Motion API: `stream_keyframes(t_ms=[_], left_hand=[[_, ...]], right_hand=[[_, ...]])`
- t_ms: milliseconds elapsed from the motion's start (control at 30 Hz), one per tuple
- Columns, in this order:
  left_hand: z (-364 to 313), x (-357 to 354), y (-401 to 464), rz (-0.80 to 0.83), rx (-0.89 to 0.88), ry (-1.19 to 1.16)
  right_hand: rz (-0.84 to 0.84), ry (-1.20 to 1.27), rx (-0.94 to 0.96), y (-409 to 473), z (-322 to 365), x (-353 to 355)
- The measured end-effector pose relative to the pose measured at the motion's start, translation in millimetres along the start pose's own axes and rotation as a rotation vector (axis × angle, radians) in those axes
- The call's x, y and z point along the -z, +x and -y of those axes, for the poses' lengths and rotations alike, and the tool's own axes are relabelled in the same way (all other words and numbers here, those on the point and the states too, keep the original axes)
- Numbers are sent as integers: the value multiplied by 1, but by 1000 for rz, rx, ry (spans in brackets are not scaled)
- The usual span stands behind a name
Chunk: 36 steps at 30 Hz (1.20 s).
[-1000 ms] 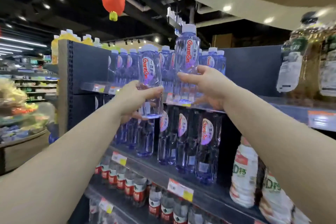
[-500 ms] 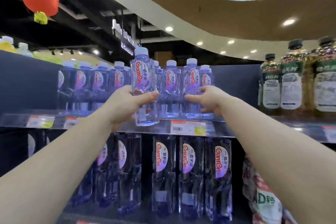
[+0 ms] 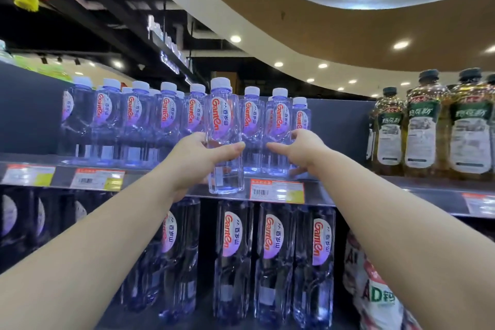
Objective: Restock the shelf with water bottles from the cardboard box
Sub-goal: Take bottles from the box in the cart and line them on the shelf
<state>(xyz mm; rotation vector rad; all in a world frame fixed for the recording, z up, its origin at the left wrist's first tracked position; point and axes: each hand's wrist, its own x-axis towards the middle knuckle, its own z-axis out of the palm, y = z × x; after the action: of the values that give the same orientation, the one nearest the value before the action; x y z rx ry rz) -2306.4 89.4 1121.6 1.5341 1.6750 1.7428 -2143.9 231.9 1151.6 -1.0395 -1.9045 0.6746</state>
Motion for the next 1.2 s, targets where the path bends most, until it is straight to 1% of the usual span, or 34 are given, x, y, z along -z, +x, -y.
stream_keyframes(t_ms=[200,333,367,433,467,500,533,600,633,667,700,833,967,1033,1133,1200], left_hand=[[1,-3,-2,15,27,35],[-1,-10,-1,25,18,11],[-3,-12,-2,35,11,-1],[-8,-17,-3,48,2,-13],[-8,-19,-1,50,1,-12],[-10,-21,-1,53,-6,-9],[-13,-24,0,56,-12,-3],[-17,-33,2,58,-27,11],[-19,-39,3,54,-35,25],[-21,-47,4,62,-50,50],[-23,-55,4,65,-73,71],[-34,-81,7,78,-125,119],[-39,-86,9,134,-176,127],[-37,-84,8,107,-198,154],[-27,-77,9,-19,-309,384],[-19,-73,9,-48,-331,550]], right_hand=[[-7,-37,-12,3,-1,-1],[10,-36,-8,5,-2,-1],[-15,-52,16,4,-2,-1],[-162,-40,111,-1,-1,2],[-229,25,153,-6,0,5],[-229,120,176,-11,1,10],[-148,216,180,-19,3,15],[179,335,125,-38,7,25],[315,338,102,-45,9,29],[386,324,94,-51,11,33],[396,304,90,-53,12,35],[275,282,80,-49,11,49],[284,261,131,-44,6,76],[255,228,144,-40,6,91],[183,170,166,-30,0,106],[136,137,161,-21,-7,106]])
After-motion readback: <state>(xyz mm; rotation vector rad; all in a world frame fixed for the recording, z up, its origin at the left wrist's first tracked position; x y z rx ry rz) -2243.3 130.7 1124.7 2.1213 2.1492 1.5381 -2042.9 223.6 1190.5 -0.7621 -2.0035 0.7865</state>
